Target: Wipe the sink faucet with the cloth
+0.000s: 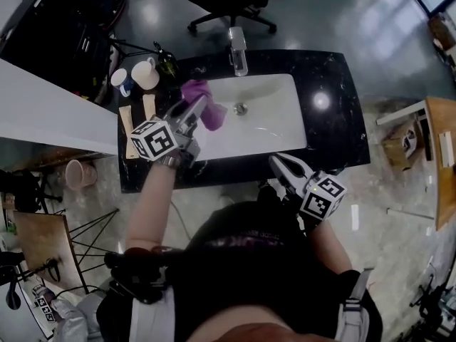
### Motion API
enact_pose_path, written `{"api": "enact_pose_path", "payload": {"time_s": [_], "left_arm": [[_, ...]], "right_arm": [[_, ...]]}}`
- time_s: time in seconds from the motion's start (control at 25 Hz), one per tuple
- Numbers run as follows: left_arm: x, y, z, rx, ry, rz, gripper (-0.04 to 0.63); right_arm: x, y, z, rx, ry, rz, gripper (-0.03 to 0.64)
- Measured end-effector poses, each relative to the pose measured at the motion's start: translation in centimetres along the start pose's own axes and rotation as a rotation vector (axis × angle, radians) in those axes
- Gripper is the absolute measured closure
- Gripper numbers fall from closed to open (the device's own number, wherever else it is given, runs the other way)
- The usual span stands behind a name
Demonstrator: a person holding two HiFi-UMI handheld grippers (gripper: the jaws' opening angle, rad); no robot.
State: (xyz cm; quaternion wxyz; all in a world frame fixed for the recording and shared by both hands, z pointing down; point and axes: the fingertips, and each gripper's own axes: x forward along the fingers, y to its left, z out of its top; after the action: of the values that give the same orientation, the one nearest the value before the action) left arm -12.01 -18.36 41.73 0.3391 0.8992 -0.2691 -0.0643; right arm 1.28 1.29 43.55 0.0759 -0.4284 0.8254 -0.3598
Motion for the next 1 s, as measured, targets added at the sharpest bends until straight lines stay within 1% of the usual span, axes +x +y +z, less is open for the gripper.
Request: {"api": "enact_pose_path", "payload": {"time_s": [0.12, 0.28, 0.48, 0.64, 0.8, 0.88, 1.0], "left_arm": [[3.2, 1.3, 2.4, 0.023, -0.007, 0.010, 0.499], [7.7, 2.9, 5.3, 0.035, 0.003, 0.012, 0.499], [12.9, 5.8, 7.0, 0.005, 0.052, 0.050, 0.499], [16.6, 8.6, 7.3, -0.007, 0.080, 0.076, 0.499], [19.1, 11.2, 7.1, -0.018, 0.111, 0.099, 0.499], [20.0, 12.0, 6.7, -0.022, 0.142, 0.090, 0.499], [21.4, 13.1, 5.2, -0.035, 0.216, 0.071, 0.499]], "right_arm": [[-0.3, -1.6, 0.5, 0.038, 0.008, -0.009, 0.604], [-0.7, -4.4, 1.4, 0.090, 0.017, -0.012, 0.604], [-1.1, -7.9, 2.2, 0.164, 0.040, -0.016, 0.604], [-1.2, -10.4, 2.3, 0.198, 0.074, -0.014, 0.604], [-1.5, -12.7, 2.4, 0.231, 0.095, -0.020, 0.604], [-1.6, -13.7, 2.4, 0.252, 0.100, -0.026, 0.604], [-1.6, -14.8, 2.3, 0.276, 0.108, -0.031, 0.604]]}}
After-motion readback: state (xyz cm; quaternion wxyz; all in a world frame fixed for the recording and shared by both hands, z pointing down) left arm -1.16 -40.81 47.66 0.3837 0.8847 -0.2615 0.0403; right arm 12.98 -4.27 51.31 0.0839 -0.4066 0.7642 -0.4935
